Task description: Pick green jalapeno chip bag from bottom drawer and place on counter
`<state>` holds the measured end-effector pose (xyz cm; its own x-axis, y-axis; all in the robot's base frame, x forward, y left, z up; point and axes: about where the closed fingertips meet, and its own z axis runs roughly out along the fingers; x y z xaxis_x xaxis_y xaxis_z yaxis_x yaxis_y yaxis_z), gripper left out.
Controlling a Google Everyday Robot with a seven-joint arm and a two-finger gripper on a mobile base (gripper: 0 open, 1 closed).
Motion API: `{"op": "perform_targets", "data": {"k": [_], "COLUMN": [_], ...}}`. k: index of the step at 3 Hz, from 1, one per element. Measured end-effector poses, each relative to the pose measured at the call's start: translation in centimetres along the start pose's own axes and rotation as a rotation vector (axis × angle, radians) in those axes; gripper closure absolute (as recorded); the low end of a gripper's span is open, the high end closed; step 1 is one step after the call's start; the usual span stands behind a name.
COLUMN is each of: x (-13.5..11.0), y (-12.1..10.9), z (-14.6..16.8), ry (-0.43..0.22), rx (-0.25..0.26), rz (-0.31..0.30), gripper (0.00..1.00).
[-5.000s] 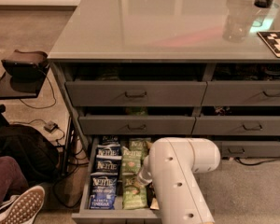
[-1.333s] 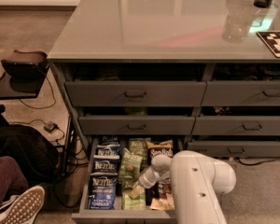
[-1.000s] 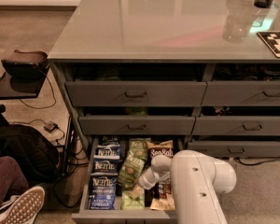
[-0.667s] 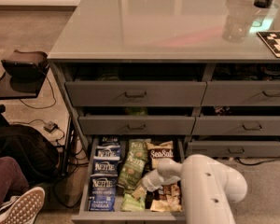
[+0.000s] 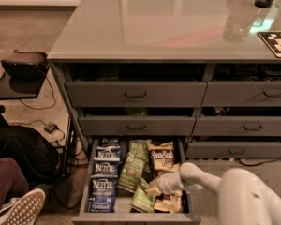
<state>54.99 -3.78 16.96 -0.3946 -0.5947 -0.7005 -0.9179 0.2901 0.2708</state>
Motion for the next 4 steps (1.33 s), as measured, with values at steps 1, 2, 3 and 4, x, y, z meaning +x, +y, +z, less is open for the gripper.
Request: {"op": "perform_targets", "data": {"k": [1,2,3,4], "x": [-0.8,-3.6,-8.1,-12.0], "y": [0.4,1.6,3.1,3.2], "z": [-6.5,-12.6,-18.4,-24.0], "ry": [-0.099,-0.131,-0.131,-0.086], "rx": [0.062,0.144,0.246,0.328], "rz": [-0.033,-0.089,-0.119,-0.074], "gripper": [1.00,1.00,1.00,1.00]}}
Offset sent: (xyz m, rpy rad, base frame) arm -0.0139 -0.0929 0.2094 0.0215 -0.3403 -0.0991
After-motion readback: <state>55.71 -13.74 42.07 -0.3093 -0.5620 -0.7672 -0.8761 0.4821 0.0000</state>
